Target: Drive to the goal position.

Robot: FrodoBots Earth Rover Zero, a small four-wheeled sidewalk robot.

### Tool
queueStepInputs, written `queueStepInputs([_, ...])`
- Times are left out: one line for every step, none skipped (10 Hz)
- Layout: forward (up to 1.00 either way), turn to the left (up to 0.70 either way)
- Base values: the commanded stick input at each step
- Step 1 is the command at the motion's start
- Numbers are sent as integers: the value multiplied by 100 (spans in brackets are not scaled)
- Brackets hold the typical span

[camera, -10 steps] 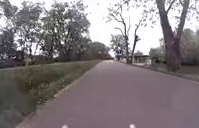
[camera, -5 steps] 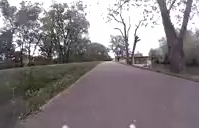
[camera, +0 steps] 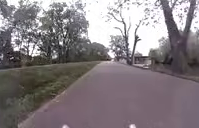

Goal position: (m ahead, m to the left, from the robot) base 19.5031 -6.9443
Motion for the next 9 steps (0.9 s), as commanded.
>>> queueStepInputs([100, 24])
queueStepInputs([100, 0])
queueStepInputs([100, 0])
queueStepInputs([100, 0])
queueStepInputs([100, 0])
queueStepInputs([100, 0])
queueStepInputs([100, 0])
queueStepInputs([100, 0])
queueStepInputs([100, 0])
